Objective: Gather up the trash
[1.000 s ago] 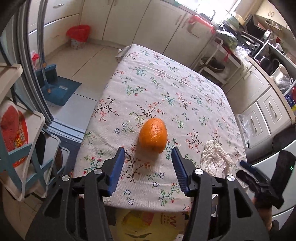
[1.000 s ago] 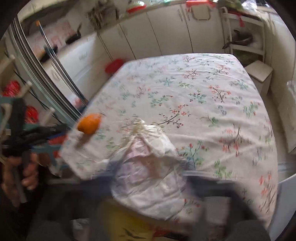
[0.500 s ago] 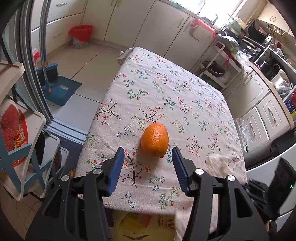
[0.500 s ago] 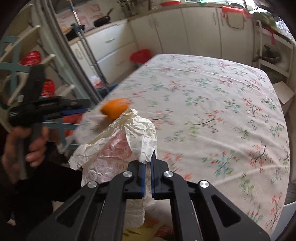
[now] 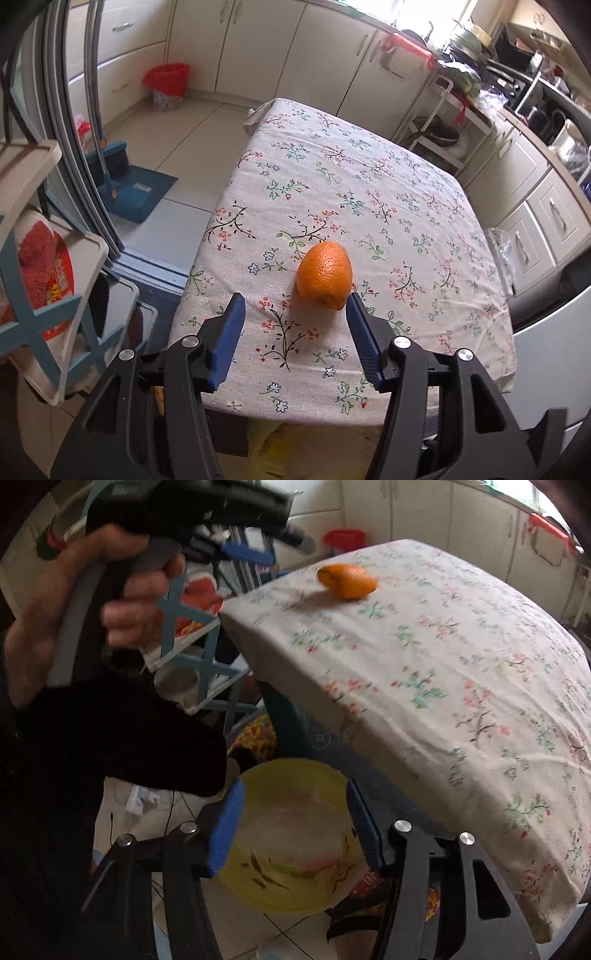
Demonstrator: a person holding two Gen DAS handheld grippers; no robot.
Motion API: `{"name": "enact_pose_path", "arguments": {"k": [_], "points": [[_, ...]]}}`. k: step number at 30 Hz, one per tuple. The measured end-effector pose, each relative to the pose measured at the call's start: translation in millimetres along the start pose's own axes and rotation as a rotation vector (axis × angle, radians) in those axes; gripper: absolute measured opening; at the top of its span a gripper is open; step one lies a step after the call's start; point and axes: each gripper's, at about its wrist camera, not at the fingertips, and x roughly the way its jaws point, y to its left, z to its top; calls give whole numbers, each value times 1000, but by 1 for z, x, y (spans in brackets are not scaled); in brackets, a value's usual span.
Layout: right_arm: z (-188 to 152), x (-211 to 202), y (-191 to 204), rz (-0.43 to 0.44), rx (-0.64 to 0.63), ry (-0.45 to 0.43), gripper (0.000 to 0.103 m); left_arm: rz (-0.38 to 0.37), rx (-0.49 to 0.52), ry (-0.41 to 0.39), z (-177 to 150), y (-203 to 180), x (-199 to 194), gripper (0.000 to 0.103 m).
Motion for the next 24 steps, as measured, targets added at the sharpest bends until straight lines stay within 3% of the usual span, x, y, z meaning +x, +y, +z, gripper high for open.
{"name": "enact_pose_path", "arguments": {"k": [7,12,16,20,24], "points": [[2,-17,-19,16,129,-75,58,51,87,-8,5,-17,10,54],[-6,-21,-17,1,151,-63,61,80,155,10,10,-35,27,55],[-34,-14,-21,-40,229,16,64,126,204,34,14,-48,49,57],[-78,11,-34,-111,381,150,64,170,231,65,19,-55,74,57],[-109,36,-56,-95,559,238,64,186,241,82,20,-61,89,51]]}}
